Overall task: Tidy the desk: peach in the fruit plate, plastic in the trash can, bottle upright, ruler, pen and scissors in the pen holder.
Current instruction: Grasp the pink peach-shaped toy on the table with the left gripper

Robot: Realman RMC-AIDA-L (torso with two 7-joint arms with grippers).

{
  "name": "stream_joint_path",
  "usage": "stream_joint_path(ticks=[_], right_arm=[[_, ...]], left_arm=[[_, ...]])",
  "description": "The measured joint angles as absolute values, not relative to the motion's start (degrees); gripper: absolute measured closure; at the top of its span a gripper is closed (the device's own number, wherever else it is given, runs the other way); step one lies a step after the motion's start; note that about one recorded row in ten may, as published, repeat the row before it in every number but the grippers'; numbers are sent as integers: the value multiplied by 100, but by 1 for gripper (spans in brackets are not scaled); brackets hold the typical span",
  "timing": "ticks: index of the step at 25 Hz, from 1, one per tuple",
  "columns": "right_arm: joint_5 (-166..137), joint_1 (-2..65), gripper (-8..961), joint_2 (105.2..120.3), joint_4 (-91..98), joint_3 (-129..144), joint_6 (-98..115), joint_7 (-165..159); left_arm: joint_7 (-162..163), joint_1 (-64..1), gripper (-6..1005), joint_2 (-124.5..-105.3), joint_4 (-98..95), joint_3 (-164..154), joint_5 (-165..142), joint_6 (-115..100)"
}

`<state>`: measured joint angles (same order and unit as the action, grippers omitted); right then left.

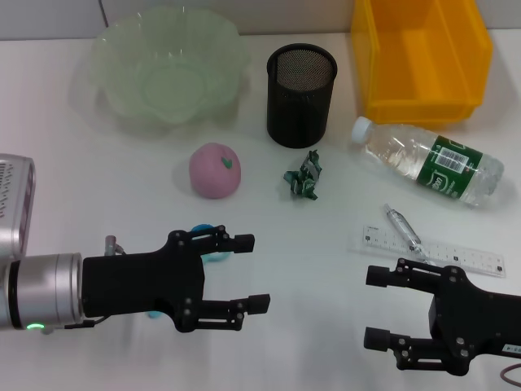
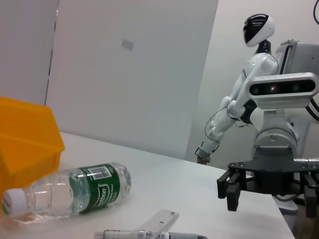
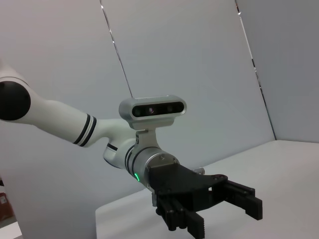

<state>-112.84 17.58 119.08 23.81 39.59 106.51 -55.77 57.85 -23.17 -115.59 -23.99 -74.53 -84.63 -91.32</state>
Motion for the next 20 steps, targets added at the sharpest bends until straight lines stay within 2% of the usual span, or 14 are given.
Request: stream_joint_path(ticks=[18,20], right_arm=[[-11231,1749,169,11927,2282,3789,10696,-5559],[-11231,1749,169,11927,2263,3789,10692,-5558]], left_arm=[[5809,-2329,175,-11702,-2621,-7181,-8455,-9109],[5797,-2314,176,-11778,-2693,-6981,-8434,-9100]])
